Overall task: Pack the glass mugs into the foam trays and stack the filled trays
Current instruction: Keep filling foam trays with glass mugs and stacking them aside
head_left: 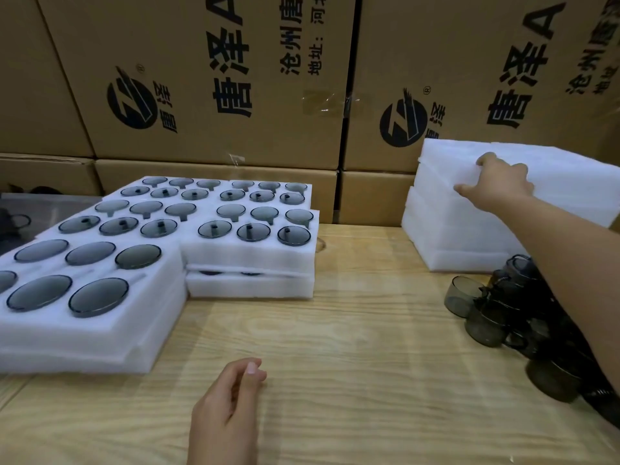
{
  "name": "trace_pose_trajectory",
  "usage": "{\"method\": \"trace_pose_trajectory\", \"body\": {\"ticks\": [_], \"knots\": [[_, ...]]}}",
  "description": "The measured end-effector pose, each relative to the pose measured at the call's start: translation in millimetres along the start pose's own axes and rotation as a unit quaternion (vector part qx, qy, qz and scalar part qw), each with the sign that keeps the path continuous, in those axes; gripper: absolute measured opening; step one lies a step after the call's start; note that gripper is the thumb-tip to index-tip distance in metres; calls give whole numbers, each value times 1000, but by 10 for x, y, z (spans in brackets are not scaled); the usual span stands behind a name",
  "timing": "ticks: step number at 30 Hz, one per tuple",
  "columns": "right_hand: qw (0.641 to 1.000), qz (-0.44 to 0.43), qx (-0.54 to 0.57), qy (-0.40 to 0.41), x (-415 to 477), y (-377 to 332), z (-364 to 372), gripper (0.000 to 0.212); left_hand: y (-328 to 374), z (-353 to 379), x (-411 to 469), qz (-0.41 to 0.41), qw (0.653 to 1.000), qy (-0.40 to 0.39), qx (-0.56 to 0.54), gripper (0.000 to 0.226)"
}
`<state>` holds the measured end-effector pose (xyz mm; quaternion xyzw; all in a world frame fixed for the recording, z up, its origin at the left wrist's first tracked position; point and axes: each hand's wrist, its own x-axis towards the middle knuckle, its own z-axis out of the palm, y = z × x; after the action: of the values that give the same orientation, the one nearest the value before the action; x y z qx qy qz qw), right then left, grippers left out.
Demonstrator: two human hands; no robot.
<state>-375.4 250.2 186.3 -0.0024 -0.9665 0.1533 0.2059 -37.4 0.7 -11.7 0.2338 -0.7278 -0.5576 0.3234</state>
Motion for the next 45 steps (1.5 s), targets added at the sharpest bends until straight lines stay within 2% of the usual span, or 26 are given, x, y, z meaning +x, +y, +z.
{"method": "trace_pose_trajectory", "body": {"ticks": [3, 6, 10, 14, 22, 24, 27, 29, 31, 34, 37, 40, 43, 45], "knots": [[998, -1, -31, 49, -31, -56, 0, 39, -3, 4, 3, 4, 1000, -3, 1, 20], [998, -15, 17, 61, -77, -83, -40, 24, -19, 8, 13, 7, 1000, -2, 0, 21], [992, -38, 97, 68, -189, -59, -133, 31, -35, 11, 22, 7, 1000, -1, -3, 21], [982, -98, 116, 116, -463, -84, -241, 39, -44, 0, 35, 16, 1000, -12, 3, 20], [929, -167, 282, 170, -2075, -146, -201, 33, 20, 3, 28, -4, 1000, -9, -23, 21], [918, -166, 324, 155, -2519, -49, -102, 37, 38, 1, 29, -7, 998, 2, -64, 22], [902, -149, 395, 87, -3016, 114, 35, 50, 67, -13, 51, -34, 987, 22, -153, 24], [895, -148, 419, 45, -3198, 234, 91, 64, 88, -43, 70, -63, 975, 34, -212, 26], [898, -149, 415, 10, -3315, 378, 138, 67, 95, -78, 98, -79, 963, 25, -255, 32], [916, -167, 361, -49, -3404, 576, 218, 65, 98, -117, 97, -83, 958, -24, -274, 34], [922, -198, 313, -110, -3419, 640, 261, 62, 76, -127, 60, -58, 962, -120, -239, 28], [914, -192, 327, -147, -3399, 669, 252, 66, 20, -146, 44, -34, 956, -204, -209, 53], [900, -177, 368, -152, -3376, 686, 222, 69, -17, -156, 81, -34, 949, -219, -226, 69], [884, -131, 427, -139, -3340, 676, 250, 69, -21, -152, 106, -37, 948, -211, -234, 70]]}}
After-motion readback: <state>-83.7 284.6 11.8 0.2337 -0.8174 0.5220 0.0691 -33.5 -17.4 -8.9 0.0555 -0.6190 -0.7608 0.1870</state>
